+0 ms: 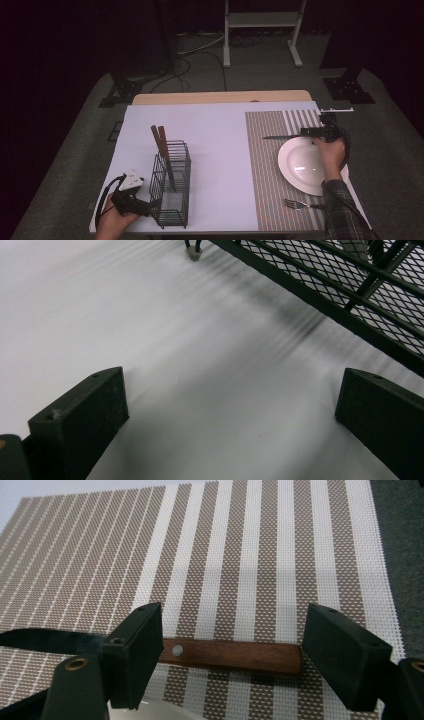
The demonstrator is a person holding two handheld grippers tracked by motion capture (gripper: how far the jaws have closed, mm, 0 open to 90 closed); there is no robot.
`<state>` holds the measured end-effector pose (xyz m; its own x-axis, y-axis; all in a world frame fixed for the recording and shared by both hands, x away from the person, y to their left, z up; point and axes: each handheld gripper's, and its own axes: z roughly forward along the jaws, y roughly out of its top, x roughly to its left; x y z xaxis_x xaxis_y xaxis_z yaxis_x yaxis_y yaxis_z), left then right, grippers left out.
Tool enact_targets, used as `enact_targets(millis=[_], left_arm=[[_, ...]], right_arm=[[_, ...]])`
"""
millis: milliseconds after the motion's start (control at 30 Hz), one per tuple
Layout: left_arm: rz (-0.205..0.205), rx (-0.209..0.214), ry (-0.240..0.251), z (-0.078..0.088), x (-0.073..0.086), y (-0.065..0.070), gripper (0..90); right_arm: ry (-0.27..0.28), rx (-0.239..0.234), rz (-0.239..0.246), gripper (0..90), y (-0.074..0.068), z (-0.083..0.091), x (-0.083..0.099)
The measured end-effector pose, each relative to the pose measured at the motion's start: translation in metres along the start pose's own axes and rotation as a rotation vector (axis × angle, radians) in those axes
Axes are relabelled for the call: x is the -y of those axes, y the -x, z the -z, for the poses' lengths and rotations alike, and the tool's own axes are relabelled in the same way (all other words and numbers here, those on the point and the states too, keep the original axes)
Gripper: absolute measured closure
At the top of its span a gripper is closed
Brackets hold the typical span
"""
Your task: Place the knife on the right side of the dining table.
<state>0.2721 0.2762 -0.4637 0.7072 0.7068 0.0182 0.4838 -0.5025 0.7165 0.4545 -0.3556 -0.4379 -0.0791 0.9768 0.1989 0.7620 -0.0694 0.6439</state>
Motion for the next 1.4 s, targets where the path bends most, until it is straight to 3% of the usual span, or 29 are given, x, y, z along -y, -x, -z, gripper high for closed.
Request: enact_targets(millis=[267, 500, 533, 567, 1100, 1400], left_arm=[[0.001, 0.0, 0.0, 0.0, 0.0, 0.0, 0.0], [-0.001, 0.0, 0.001, 0.0, 0.0, 0.0, 0.0], [-0.001, 0.0, 0.0, 0.0, 0.0, 0.0, 0.0], [-0.001, 0.0, 0.0, 0.0, 0.0, 0.0, 0.0], [-0.001, 0.0, 0.0, 0.0, 0.0, 0.0, 0.0], [-0.001, 0.001, -0.003, 0.0, 0.0, 0.0, 0.0]], right_arm=[[0.05, -0.023, 0.029, 19.8, -0.008, 0.011, -0.004], [0.098, -0.03, 0.082, 9.1, -0.024, 0.024, -0.004], [0.104, -0.035, 0.096, 1.7, -0.03, 0.026, -0.004], [0.096, -0.033, 0.104, 0.0, -0.033, 0.027, -0.004], [0.123, -0.172, 0.295, 0.0, -0.097, 0.057, 0.009], [0.138, -0.255, 0.358, 0.0, -0.122, 0.071, 0.022]])
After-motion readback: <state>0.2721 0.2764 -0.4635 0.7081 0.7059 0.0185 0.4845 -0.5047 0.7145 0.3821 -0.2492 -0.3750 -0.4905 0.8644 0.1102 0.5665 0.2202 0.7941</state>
